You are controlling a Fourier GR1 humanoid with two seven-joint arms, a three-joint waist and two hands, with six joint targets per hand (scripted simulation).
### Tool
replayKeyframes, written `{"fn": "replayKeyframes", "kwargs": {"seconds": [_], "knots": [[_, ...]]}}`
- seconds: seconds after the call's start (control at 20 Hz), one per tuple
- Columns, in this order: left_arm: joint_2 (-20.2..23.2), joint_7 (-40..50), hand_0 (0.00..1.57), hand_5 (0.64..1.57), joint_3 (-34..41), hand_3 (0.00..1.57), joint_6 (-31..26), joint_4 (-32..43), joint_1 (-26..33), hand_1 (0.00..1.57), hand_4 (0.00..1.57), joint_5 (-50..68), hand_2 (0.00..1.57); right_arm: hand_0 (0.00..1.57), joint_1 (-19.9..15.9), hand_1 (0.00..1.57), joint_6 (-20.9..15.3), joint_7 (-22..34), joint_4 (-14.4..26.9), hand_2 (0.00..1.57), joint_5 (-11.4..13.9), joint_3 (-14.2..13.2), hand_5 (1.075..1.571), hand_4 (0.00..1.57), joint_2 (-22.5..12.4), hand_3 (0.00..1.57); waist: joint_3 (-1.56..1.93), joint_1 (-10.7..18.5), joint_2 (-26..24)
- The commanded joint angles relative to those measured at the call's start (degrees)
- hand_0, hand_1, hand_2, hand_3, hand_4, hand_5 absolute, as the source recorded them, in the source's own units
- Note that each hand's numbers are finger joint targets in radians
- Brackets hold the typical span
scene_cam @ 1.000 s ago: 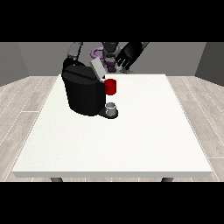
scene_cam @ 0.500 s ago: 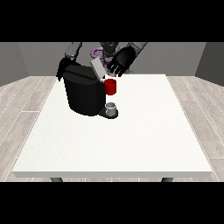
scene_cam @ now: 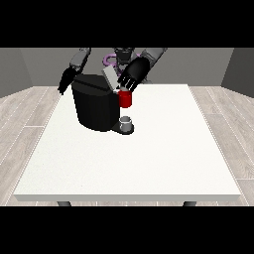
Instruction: Insert the coffee pod into the coffee machine and close the lid
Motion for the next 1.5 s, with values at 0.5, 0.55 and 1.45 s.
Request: {"fn": "replayKeyframes", "kwargs": {"seconds": [0.5,0.55,1.45], "knots": [[-1.34,-1.61,1.17,1.571,-0.81,1.19,2.35,0.98,-0.62,1.17,0.42,-1.41,1.23,0.00,-1.04,0.00,-0.39,0.27,0.84,0.00,0.06,-1.68,1.571,0.00,-1.36,0.00,-0.01,0.83,1.59],[-1.94,-0.82,1.17,1.571,-0.71,1.19,2.52,0.64,-2.42,1.17,0.41,-1.31,1.24,0.00,-4.92,0.00,-1.12,0.23,2.18,0.00,-1.01,-3.78,1.571,0.04,-1.75,0.00,0.00,1.61,4.30],[-1.89,-3.92,1.22,1.571,-3.95,1.10,7.46,1.11,1.15,1.22,0.00,-6.06,1.23,0.00,-1.17,0.00,-1.05,1.04,1.93,0.00,0.13,-1.94,1.571,0.00,-1.02,0.00,-0.02,1.16,0.67]]}}
